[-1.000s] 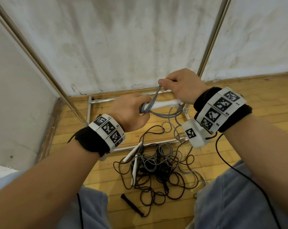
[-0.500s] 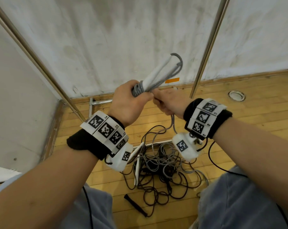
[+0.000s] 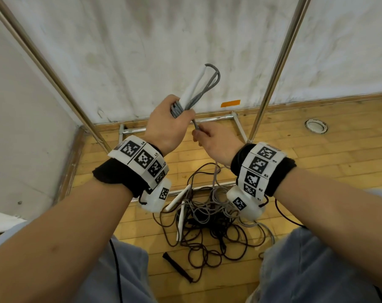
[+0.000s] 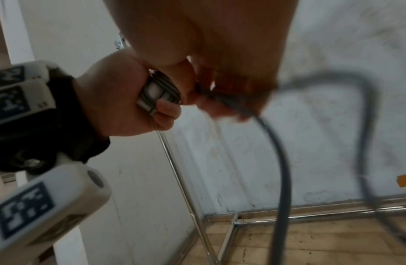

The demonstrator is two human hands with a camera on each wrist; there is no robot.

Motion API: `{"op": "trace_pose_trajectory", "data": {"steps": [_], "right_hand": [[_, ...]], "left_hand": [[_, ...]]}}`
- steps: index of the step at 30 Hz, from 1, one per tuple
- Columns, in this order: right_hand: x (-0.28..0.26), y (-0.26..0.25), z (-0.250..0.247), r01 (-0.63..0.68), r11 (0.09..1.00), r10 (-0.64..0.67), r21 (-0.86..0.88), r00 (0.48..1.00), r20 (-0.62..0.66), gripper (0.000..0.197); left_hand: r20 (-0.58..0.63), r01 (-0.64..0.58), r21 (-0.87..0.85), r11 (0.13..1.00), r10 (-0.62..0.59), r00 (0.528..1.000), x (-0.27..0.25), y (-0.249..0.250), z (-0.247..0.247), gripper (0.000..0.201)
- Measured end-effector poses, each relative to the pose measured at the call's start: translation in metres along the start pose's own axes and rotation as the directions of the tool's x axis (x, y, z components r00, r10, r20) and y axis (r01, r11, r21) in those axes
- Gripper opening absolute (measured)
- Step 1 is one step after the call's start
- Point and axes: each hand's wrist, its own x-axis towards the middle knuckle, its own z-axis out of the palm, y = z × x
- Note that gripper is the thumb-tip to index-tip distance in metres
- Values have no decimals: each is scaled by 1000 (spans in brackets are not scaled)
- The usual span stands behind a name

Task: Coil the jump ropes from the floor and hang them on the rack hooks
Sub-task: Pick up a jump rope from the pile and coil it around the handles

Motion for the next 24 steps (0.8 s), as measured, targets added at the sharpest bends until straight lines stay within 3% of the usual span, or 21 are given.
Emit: {"op": "trace_pose_trajectory", "data": {"steps": [4,8,10,14,19,22,24], "right_hand": [[0,1,-1,-80,984,76,158,997,31,23],[0,1,-1,-40,961,67,275,994,-90,10],[0,1,-4,-37,971,64,234,992,-108,22],[-2,-1,0,-65,977,77,202,996,-54,35],[-1,-7,2,-13,998,12,-55,1000,-20,27],[-3,-9,-1,54,967,-46,-251,998,37,38],[-4,-12,0,78,955,-64,-284,996,60,43]], "left_hand": [[21,-45,20,999,44,999,0,3,2,20],[-72,-89,14,996,90,993,4,1,-4,22],[-102,-133,77,988,140,985,4,-4,-8,22],[-32,-168,232,958,180,983,7,-20,-12,23],[40,-159,503,850,161,986,12,-39,-15,30],[102,-129,623,772,83,991,10,-45,-12,27],[141,-121,663,739,35,989,10,-49,-9,26]]}}
